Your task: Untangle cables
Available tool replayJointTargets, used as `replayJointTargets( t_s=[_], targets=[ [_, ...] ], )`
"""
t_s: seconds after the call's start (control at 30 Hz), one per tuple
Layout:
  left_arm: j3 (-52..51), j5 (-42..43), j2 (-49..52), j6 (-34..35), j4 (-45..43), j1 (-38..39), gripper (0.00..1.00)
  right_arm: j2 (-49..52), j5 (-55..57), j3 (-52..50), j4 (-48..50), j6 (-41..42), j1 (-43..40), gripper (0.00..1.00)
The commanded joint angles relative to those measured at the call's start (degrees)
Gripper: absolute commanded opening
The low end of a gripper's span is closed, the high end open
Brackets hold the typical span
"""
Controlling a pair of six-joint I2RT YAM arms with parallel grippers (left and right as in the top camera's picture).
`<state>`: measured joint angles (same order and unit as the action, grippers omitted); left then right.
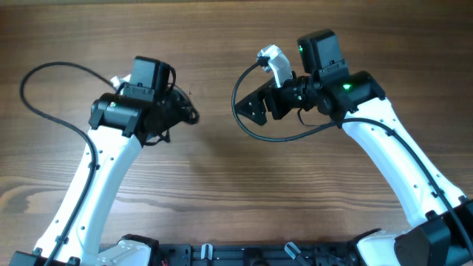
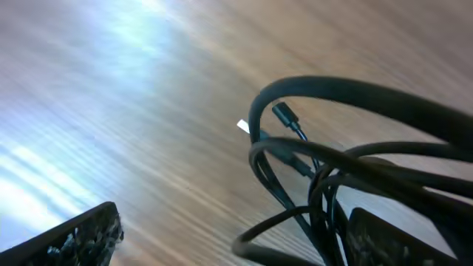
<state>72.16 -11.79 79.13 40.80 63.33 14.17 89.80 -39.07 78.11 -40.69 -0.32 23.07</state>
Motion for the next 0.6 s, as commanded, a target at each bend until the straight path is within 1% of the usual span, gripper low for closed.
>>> replayJointTargets(
  t_s=[0.0,0.07,0.13,0.2,0.27,0.33,0.4,0.47,0.57],
  targets=[
    [0.2,-7.0,-0.4,4.8,3.2,0.0,1.0,0.7,0.0,0.2,0.1,2.0,0.6,1.0],
    [0.2,-5.6,-0.4,4.5,3.7,0.0,1.0,0.8,0.1,0.2,0.2,1.0,2.3,0.99],
    [0.2,-5.6,-0.4,4.5,3.1,0.0,1.0,0.8,0.5,0.2,0.2,-1.8,4.7,0.99],
    [0.2,-5.6,-0.3,4.5,1.7,0.0,1.0,0.8,2.2,0.2,1.0,-3.7,7.4,0.93],
    [0.2,-5.6,-0.3,4.5,0.8,0.0,1.0,0.8,4.5,0.2,2.6,-4.2,9.8,0.82],
    [0.2,-5.6,-0.3,4.5,0.5,0.0,1.0,0.8,5.9,0.2,4.8,-4.7,12.0,0.77],
    [0.2,-5.2,-0.3,4.5,0.6,0.0,1.0,0.8,6.6,0.2,6.9,-5.9,13.8,0.77],
    [0.2,-2.8,-0.3,4.5,0.5,0.0,1.0,0.8,8.8,0.2,8.8,-5.8,15.3,0.76],
    [0.2,1.2,-0.3,4.5,0.5,0.0,0.99,1.6,9.3,0.2,11.8,-5.7,16.4,0.75]
  ],
)
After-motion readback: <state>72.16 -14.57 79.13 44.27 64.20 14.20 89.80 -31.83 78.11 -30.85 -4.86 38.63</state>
